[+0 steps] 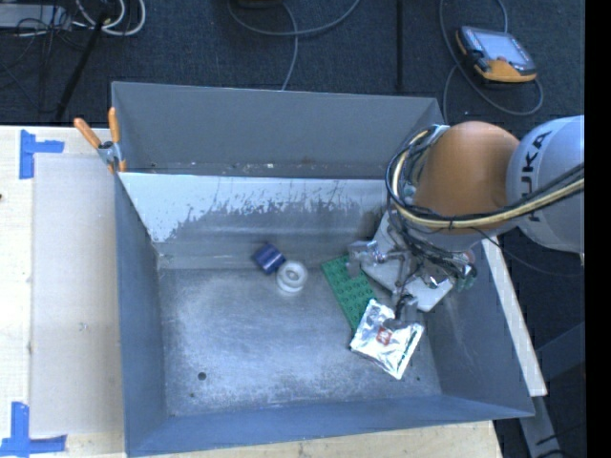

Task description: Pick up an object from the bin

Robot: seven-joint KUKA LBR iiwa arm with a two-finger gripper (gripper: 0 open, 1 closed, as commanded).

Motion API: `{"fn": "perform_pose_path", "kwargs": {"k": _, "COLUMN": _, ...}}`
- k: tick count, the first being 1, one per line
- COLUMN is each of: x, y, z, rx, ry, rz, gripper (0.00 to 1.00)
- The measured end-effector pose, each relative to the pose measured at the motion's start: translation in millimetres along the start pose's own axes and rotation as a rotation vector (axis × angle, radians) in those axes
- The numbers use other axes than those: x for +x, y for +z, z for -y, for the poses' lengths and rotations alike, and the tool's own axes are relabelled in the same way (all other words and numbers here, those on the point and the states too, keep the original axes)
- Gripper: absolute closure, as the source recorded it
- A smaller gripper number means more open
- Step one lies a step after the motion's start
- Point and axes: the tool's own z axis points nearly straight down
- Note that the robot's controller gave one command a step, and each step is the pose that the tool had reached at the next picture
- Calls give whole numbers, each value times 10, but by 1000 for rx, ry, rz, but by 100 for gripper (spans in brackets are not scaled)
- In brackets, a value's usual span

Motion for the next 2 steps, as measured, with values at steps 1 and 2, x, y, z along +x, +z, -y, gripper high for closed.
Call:
{"fn": "perform_pose_path", "kwargs": {"k": 1, "x": 456, "y": 444, "z": 317, "rx": 2, "ry": -249, "rz": 1, "gripper": 0}}
{"fn": "perform_pose_path", "kwargs": {"k": 2, "x": 444, "y": 422, "z": 319, "rx": 3, "ry": -248, "rz": 3, "gripper": 100}}
